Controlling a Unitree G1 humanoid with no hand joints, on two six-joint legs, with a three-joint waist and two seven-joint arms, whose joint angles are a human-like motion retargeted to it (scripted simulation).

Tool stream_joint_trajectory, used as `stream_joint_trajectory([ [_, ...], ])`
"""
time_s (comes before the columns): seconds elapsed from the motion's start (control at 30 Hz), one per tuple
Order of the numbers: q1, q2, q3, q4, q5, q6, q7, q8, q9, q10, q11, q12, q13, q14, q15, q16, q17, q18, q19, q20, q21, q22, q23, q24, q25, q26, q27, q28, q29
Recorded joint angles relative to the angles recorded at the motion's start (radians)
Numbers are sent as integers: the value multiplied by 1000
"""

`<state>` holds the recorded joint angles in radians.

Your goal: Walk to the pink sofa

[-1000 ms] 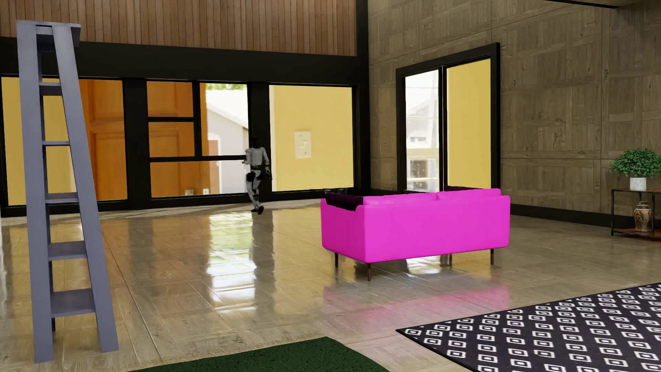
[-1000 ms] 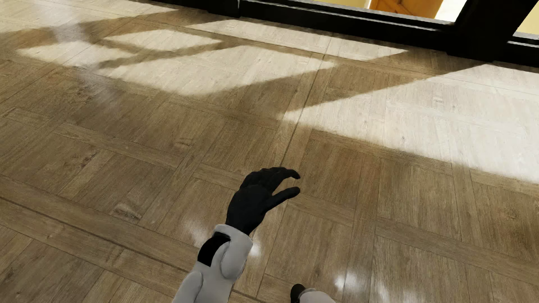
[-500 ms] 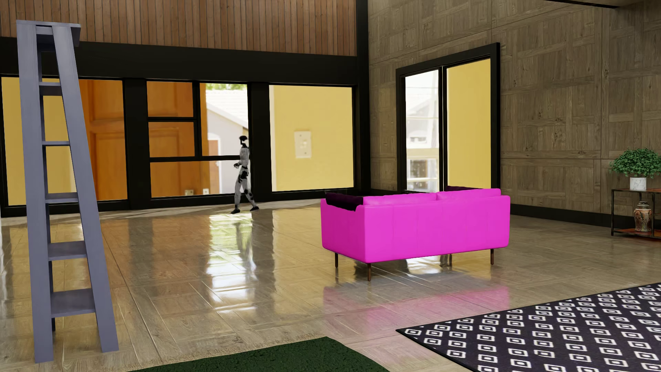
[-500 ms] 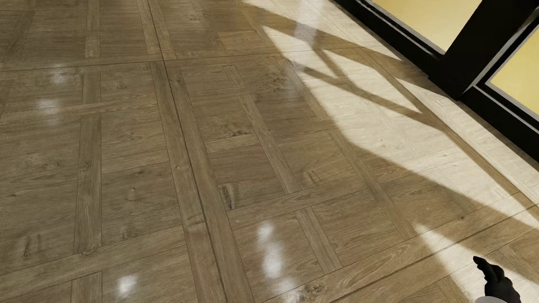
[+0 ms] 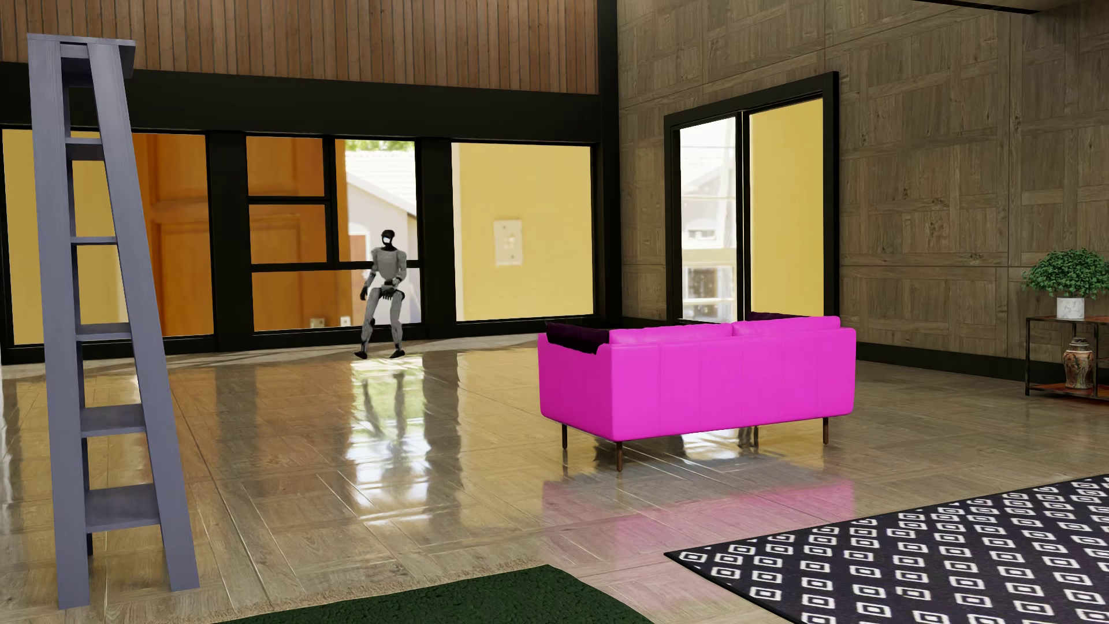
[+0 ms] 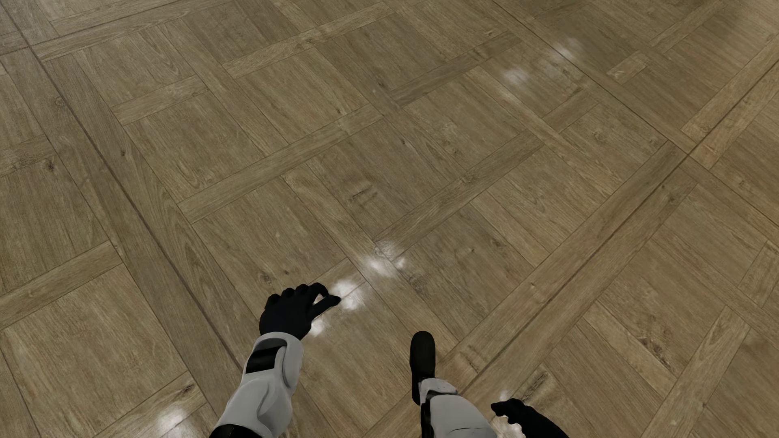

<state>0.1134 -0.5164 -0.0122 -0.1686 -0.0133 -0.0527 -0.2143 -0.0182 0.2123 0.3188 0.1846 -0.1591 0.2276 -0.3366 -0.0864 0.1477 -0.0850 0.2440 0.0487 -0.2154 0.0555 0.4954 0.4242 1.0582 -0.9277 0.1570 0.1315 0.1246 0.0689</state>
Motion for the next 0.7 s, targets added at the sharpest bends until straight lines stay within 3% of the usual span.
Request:
stream_joint_trajectory([
  [0.03,18,7,3,8,41,11,-27,27,8,40,-28,13,-11,-16,19,19,-33,1,89,-1,34,-21,3,-42,-37,14,-6,-53,5],
  [0.07,37,13,2,7,76,24,-48,85,15,112,46,30,-24,-6,17,36,-58,-4,110,2,49,-18,21,-69,-56,29,2,-90,4],
  [0.1,44,30,-1,9,99,36,-70,134,18,194,117,44,-36,54,39,55,-64,-7,76,3,44,14,59,-70,-56,61,22,-118,7],
  [0.13,19,53,-1,-2,81,50,-76,101,21,354,196,56,-44,159,108,66,-57,-31,44,10,11,64,111,-66,-35,102,53,-135,5],
  [0.17,-46,56,-1,-22,45,64,-72,46,23,567,311,78,-47,274,52,68,-44,-188,35,26,-38,118,178,-57,-6,154,103,-132,9],
  [0.2,-137,89,-4,-12,2,78,-16,-11,24,785,393,114,-52,417,-31,57,-37,-406,28,53,-84,160,253,-50,17,215,159,-114,15],
  [0.23,-234,151,-2,48,-32,89,55,-64,24,943,426,157,-67,461,-99,40,-46,-413,25,89,-99,187,337,-57,12,260,206,-82,36],
  [0.27,-324,227,8,122,-49,97,125,-105,23,1035,420,208,-93,400,-145,21,-69,-338,21,141,-61,204,422,-93,-45,282,233,-52,78],
  [0.33,-479,377,39,254,-59,106,261,-168,17,1057,358,312,-131,381,-196,3,-120,-286,19,234,67,230,487,-190,-231,266,205,-50,112],
  [0.37,-547,447,54,268,-58,106,302,-197,13,998,315,353,-137,381,-212,7,-112,-272,20,237,53,251,453,-202,-236,261,174,-66,84],
  [0.4,-609,509,65,256,-55,102,323,-224,9,900,274,392,-134,365,-227,26,-91,-272,22,225,-8,275,396,-193,-163,244,130,-89,52],
  [0.43,-657,566,75,249,-49,97,345,-251,6,764,236,425,-133,357,-243,54,-68,-265,24,189,-72,307,339,-147,-53,223,94,-123,33],
  [0.47,-676,621,83,257,-44,93,387,-274,5,581,200,446,-137,354,-258,83,-60,-268,30,139,-100,342,285,-72,38,201,70,-174,22],
  [0.5,-660,674,90,268,-37,90,460,-294,5,342,167,456,-146,378,-275,105,-69,-270,38,90,-86,374,235,12,79,181,54,-233,10],
  [0.57,-603,782,101,236,-22,85,578,-313,9,-131,93,469,-189,408,-288,97,-104,-273,50,63,-13,399,172,119,54,165,65,-333,-26],
  [0.6,-605,825,105,211,-17,81,585,-325,12,-206,87,470,-208,360,-292,79,-108,-279,55,76,4,395,160,145,38,161,91,-365,-54],
  [0.63,-612,864,110,183,-20,74,557,-338,14,-173,113,465,-210,398,-281,58,-100,-246,66,98,-9,377,151,159,45,156,119,-384,-80],
  [0.67,-626,886,114,151,-32,64,513,-343,17,-99,157,461,-198,452,-241,25,-81,-143,64,141,-42,345,141,149,80,157,134,-371,-99],
  [0.7,-620,893,118,140,-51,51,512,-341,19,-32,229,458,-177,512,-156,-18,-61,-94,56,191,-71,306,136,125,119,160,141,-336,-107],
])
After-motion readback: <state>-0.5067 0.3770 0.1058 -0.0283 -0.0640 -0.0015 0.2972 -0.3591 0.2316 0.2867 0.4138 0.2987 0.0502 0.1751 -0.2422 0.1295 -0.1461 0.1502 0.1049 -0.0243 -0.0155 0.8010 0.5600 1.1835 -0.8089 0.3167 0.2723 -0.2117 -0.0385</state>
